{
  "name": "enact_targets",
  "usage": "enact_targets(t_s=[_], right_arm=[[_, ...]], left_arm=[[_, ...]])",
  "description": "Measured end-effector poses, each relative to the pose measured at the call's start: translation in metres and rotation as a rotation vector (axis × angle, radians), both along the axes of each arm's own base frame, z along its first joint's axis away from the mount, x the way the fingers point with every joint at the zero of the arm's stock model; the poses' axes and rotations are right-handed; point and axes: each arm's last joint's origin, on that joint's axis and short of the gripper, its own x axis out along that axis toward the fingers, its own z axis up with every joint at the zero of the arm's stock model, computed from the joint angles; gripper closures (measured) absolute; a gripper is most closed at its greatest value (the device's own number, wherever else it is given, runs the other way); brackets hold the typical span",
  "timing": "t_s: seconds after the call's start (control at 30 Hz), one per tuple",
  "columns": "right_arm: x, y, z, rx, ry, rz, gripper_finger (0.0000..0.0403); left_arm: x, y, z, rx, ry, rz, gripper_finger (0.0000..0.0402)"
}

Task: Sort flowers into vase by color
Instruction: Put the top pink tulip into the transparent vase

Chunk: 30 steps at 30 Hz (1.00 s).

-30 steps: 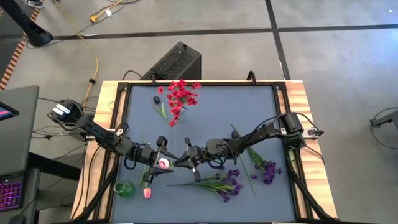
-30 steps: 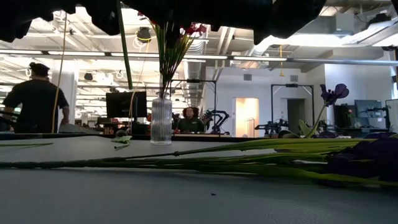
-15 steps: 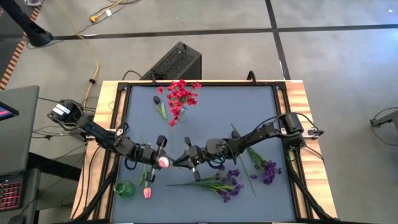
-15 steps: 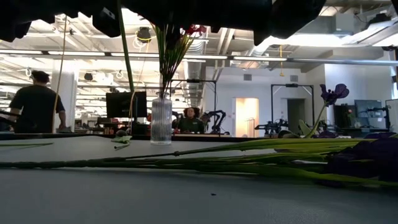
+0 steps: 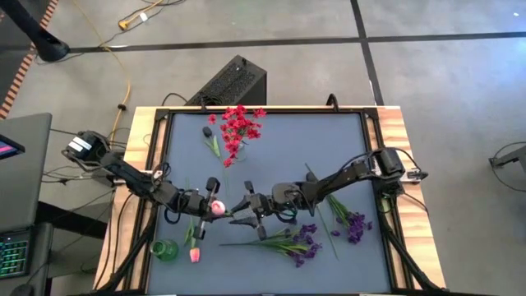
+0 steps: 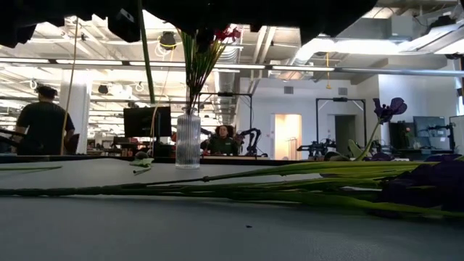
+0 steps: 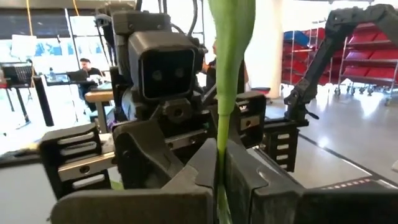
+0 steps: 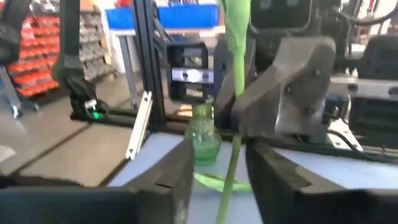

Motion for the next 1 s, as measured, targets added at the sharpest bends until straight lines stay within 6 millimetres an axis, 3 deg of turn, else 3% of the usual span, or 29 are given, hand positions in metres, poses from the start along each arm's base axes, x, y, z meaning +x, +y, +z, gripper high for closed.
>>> enact_targets(t_s=[0.2, 0.5, 0.7, 1.0], right_arm=[[-0.018, -0.011, 0.021, -0.043, 0.198, -0.019, 0.0154], [-0.046, -0.022, 0.044, -0.071, 0.380, -0.146, 0.0145], [-0.068, -0.028, 0.036, -0.132, 0.380, -0.298, 0.0149], [-0.115, -0.041, 0.023, -0.067, 0.295, -0.377, 0.0164]], left_arm=[[-0.013, 0.011, 0.017, 0.053, 0.004, 0.141, 0.0401], [-0.050, 0.047, 0.048, 0.074, -0.016, 0.388, 0.0401], [-0.070, 0.084, 0.058, -0.017, -0.037, 0.598, 0.0401], [-0.082, 0.120, 0.058, -0.132, -0.059, 0.731, 0.0401]])
